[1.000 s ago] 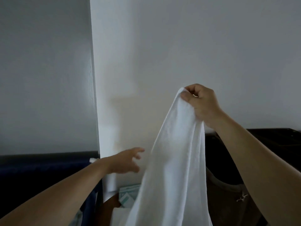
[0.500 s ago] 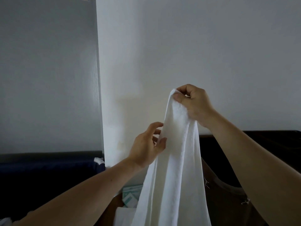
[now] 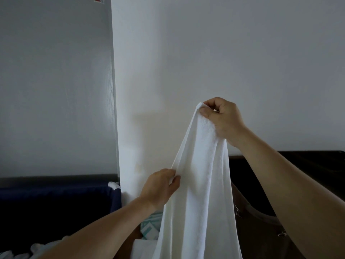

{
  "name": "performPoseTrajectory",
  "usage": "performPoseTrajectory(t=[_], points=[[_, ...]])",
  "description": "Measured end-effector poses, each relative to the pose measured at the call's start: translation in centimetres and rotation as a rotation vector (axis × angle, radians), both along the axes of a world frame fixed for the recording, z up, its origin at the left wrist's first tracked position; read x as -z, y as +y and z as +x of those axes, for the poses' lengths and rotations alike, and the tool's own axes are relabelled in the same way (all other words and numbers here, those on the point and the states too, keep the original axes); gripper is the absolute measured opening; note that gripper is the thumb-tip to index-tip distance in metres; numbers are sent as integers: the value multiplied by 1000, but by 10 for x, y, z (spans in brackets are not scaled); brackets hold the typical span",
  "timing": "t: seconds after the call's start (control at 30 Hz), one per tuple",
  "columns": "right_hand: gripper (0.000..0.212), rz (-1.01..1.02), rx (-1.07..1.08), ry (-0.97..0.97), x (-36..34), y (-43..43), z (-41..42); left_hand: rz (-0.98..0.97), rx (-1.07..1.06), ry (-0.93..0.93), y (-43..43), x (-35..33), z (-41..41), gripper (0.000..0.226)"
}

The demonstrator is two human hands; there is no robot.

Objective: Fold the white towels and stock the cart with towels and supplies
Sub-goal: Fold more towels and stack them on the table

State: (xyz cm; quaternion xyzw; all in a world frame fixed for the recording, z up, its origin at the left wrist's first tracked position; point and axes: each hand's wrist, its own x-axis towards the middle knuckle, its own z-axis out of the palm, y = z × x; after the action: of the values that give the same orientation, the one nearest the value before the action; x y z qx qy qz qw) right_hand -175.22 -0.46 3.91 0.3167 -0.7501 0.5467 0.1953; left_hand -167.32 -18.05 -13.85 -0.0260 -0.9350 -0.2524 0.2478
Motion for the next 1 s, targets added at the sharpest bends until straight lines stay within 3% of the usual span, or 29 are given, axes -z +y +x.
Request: performPoseTrajectory(t=[0.2, 0.33, 0.83, 1.0], points=[[8, -33, 60, -4, 0, 8, -5, 268, 10, -175, -38, 19, -2, 32], [7, -62, 79, -18, 0, 10, -9, 326, 42, -281, -53, 25, -5, 23], [13, -70, 189, -19, 4, 27, -26, 289, 4, -251, -79, 45, -2, 11], [10, -79, 215, -21, 0, 32, -27, 286, -30, -312, -82, 59, 2, 17]])
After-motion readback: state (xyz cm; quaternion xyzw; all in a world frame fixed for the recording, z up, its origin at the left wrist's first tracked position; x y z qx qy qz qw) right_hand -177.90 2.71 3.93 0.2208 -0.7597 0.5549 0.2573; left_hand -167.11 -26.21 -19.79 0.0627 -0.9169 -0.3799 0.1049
